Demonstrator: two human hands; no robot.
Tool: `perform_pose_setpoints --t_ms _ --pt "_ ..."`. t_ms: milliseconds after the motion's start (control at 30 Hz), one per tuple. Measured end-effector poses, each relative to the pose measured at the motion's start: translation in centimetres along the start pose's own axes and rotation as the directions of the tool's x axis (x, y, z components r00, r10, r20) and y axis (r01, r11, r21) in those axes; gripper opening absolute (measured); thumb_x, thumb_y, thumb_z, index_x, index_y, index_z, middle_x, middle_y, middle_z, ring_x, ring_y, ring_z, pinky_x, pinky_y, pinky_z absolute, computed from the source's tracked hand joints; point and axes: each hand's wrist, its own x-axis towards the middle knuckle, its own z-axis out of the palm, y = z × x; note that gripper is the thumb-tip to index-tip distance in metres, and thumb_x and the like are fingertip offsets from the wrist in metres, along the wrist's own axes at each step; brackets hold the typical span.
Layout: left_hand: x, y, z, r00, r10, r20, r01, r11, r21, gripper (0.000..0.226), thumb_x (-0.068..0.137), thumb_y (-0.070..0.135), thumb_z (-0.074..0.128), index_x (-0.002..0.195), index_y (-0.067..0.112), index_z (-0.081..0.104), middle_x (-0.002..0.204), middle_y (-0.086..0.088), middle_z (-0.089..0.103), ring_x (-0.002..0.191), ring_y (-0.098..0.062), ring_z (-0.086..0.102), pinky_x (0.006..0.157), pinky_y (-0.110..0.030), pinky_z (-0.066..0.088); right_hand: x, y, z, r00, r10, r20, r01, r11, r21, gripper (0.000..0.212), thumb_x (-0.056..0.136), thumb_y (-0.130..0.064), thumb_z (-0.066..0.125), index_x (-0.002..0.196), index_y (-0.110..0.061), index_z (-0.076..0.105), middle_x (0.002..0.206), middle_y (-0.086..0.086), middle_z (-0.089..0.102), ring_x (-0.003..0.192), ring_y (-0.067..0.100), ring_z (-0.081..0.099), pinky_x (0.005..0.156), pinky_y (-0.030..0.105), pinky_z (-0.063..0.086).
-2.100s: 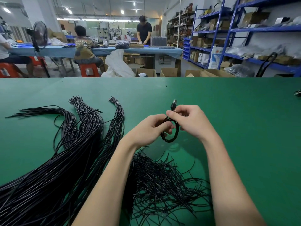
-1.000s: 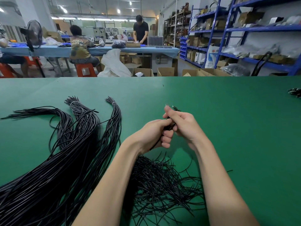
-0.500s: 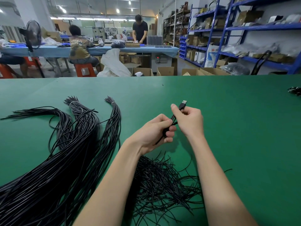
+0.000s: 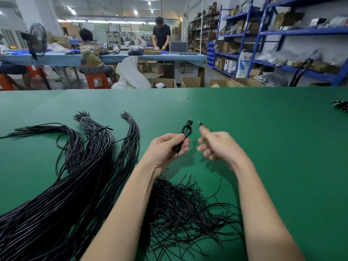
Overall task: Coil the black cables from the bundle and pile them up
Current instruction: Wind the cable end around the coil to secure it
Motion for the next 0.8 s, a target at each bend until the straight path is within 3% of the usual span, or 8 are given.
perform_pose_setpoints --t_ms 67,133,200,267,467,533,667,800 --pt "0.1 0.1 -0.5 0.998 0.013 -0.060 -0.017 0.998 -0.066 0.007 0.092 0.004 0.067 0.093 -0.003 0.068 0.083 -0.015 0.075 0.071 -0.016 0.072 0.067 -0.024 0.060 -0.8 0.2 -0.5 0.959 0.072 0.274 0.049 0.912 -0.408 0.031 0.090 -0.047 0.072 0.096 -0.017 0.075 0.079 -0.004 0.078 0.051 0.002 0.062 0.049 0.016 0.048" --pt "0.2 0.1 -0.6 0.995 0.033 -0.095 -0.041 0.995 -0.088 0.007 0.092 0.004 0.067 0.094 -0.003 0.068 0.081 -0.014 0.075 0.069 -0.015 0.072 0.066 -0.024 0.060 -1.4 0.3 0.3 0.882 0.180 0.435 0.114 0.815 -0.568 0.026 0.077 -0.044 0.085 0.094 -0.025 0.078 0.084 -0.004 0.079 0.059 0.004 0.066 0.063 0.019 0.053" --pt "0.3 0.0 -0.4 0.992 0.052 -0.118 -0.062 0.994 -0.089 0.008 0.093 0.005 0.066 0.094 -0.003 0.067 0.079 -0.012 0.075 0.067 -0.014 0.072 0.065 -0.023 0.060 -1.7 0.5 1.6 0.869 0.192 0.456 0.121 0.812 -0.571 0.027 0.070 -0.041 0.090 0.091 -0.028 0.079 0.092 -0.002 0.079 0.070 0.014 0.072 0.082 0.028 0.057" --pt "0.3 0.0 -0.3 0.990 0.057 -0.127 -0.069 0.993 -0.092 0.008 0.093 0.005 0.066 0.095 -0.002 0.067 0.078 -0.011 0.074 0.066 -0.013 0.071 0.066 -0.023 0.060 -1.8 0.5 2.3 0.890 0.171 0.423 0.124 0.802 -0.584 0.018 0.070 -0.038 0.090 0.083 -0.032 0.080 0.088 -0.007 0.079 0.087 0.018 0.074 0.089 0.033 0.057" --pt "0.2 0.0 -0.3 0.990 0.062 -0.130 -0.074 0.993 -0.097 0.007 0.093 0.004 0.066 0.095 -0.002 0.067 0.078 -0.010 0.074 0.067 -0.013 0.071 0.066 -0.022 0.060 -2.0 0.0 2.0 0.874 0.203 0.441 0.152 0.748 -0.646 0.014 0.073 -0.038 0.088 0.084 -0.032 0.081 0.086 -0.010 0.079 0.077 0.009 0.071 0.090 0.031 0.056" --pt "0.2 0.0 -0.4 0.990 0.062 -0.127 -0.076 0.991 -0.107 0.006 0.092 0.004 0.067 0.094 -0.002 0.068 0.078 -0.010 0.075 0.067 -0.013 0.071 0.065 -0.022 0.060 -2.1 -0.4 1.4 0.877 0.186 0.443 0.166 0.747 -0.644 0.012 0.074 -0.035 0.087 0.083 -0.032 0.081 0.085 -0.011 0.079 0.086 0.013 0.074 0.085 0.027 0.057" --pt "0.1 -0.1 -0.4 0.991 0.061 -0.121 -0.075 0.990 -0.117 0.008 0.092 0.004 0.067 0.096 -0.002 0.068 0.080 -0.011 0.075 0.069 -0.014 0.072 0.066 -0.022 0.059 -2.3 -0.7 0.6 0.889 0.127 0.439 0.183 0.782 -0.596 0.008 0.078 -0.031 0.085 0.084 -0.029 0.080 0.085 -0.010 0.078 0.067 0.004 0.066 0.065 0.019 0.049" --pt "0.1 -0.2 -0.3 0.992 0.065 -0.105 -0.077 0.990 -0.117 0.009 0.091 0.004 0.067 0.097 -0.002 0.068 0.081 -0.011 0.075 0.070 -0.015 0.072 0.066 -0.023 0.059 -2.3 -0.3 0.9 0.911 0.063 0.407 0.150 0.870 -0.470 0.020 0.080 -0.037 0.084 0.094 -0.025 0.077 0.090 -0.005 0.079 0.064 0.005 0.065 0.054 0.016 0.046"
